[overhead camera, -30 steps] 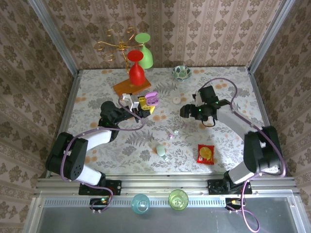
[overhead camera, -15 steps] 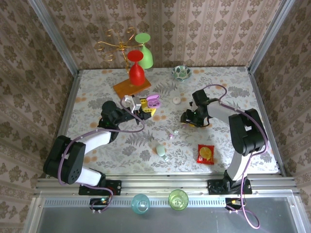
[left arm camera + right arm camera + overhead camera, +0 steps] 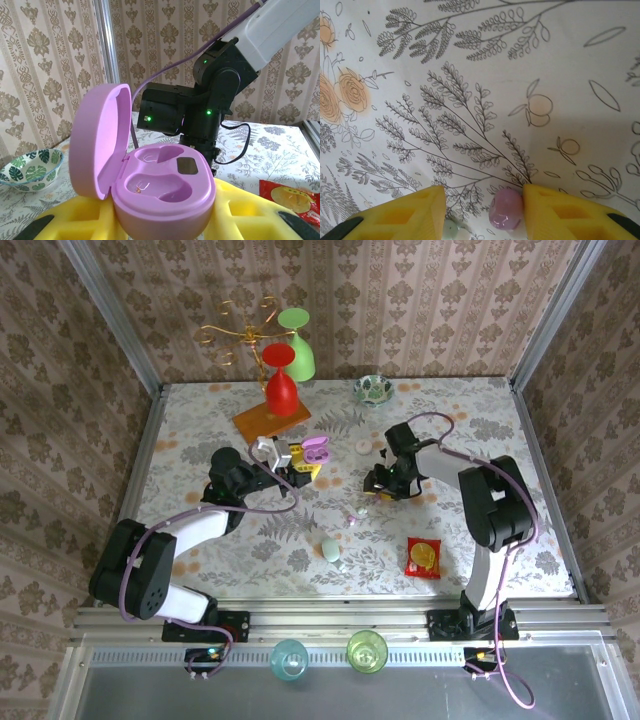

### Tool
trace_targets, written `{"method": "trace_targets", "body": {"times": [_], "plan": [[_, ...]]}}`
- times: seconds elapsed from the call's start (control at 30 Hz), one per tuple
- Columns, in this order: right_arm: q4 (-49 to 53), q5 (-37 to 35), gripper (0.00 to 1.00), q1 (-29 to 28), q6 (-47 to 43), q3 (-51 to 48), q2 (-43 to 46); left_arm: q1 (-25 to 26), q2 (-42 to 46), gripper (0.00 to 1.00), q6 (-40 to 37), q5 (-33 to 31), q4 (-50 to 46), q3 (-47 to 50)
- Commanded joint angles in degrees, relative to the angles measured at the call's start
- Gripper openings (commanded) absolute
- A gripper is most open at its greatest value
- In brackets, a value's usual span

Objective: Insert the wireless bluetooth earbuds into the charging case

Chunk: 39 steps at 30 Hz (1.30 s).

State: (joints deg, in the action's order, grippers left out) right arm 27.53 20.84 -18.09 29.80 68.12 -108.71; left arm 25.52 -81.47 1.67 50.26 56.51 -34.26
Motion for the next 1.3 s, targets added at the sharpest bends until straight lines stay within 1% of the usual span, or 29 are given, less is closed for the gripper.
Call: {"method": "trace_targets", "body": {"times": [0.0, 0.17, 0.27, 0.33, 0.4, 0.5, 0.6, 0.7, 0.83, 0.97, 1.13, 1.2, 1.27], "plan": [[2.1, 0.52, 0.44, -0.56, -1.54, 3.07, -1.9, 0.28, 0.84, 0.26, -1.09, -0.03, 0.79, 0.22], [2.48, -0.29, 0.44, -1.11, -3.78, 6.01, -3.1, 0.25, 1.31, 0.26, -1.14, -0.95, 1.32, 1.61], [4.62, -3.43, 0.44, -1.59, -5.31, 7.42, -1.7, 0.26, 1.27, 0.26, -1.3, -1.39, 1.32, 1.74], [6.2, -8.52, 0.45, -2.49, -5.94, 7.46, 0.44, 0.26, 1.38, 0.26, -1.3, -1.6, 1.46, 1.83], [8.11, -14.16, 0.5, -3.7, -6.02, 7.25, 2.28, 0.25, 1.54, 0.26, -1.3, -1.9, 1.84, 2.11], [10.87, -21.6, 0.52, -6.09, -5.49, 6.65, 4.32, -0.11, 1.89, 0.26, -1.2, -2.66, 2.28, 2.36], [12.05, -24.22, 0.51, -8.05, -5.62, 5.65, 5.44, -0.84, 2.02, 0.26, -1.08, -2.88, 2.55, 2.53], [13.33, -23.21, 0.5, -8.26, -6.08, 5.39, 4.93, -1.38, 2.01, 0.26, -0.94, -2.88, 2.57, 2.62], [14.0, -23.17, 0.47, -8.95, -10.45, 6.29, 3.0, -1.44, 2.17, 0.26, -0.71, -2.81, 2.64, 2.8], [18.32, -29.39, 0.41, -11.58, -15.56, 10.77, -0.22, -1.74, 3.36, 0.26, -0.52, -3.49, 2.51, 3.23], [24.26, -37.91, 0.38, -14.16, -21.64, 15.2, -4.49, -2.84, 6.06, 0.26, -0.43, -3.92, 0.6, 3.89], [25.49, -40.24, 0.37, -14.9, -23.02, 16.58, -5.73, -3.21, 7.21, 0.26, -0.78, -4.19, -0.54, 4.0], [25.82, -40.79, 0.35, -15.37, -23.95, 17.43, -6.55, -3.33, 8.09, 0.26, -1.38, -4.25, -1.85, 3.92]]}}
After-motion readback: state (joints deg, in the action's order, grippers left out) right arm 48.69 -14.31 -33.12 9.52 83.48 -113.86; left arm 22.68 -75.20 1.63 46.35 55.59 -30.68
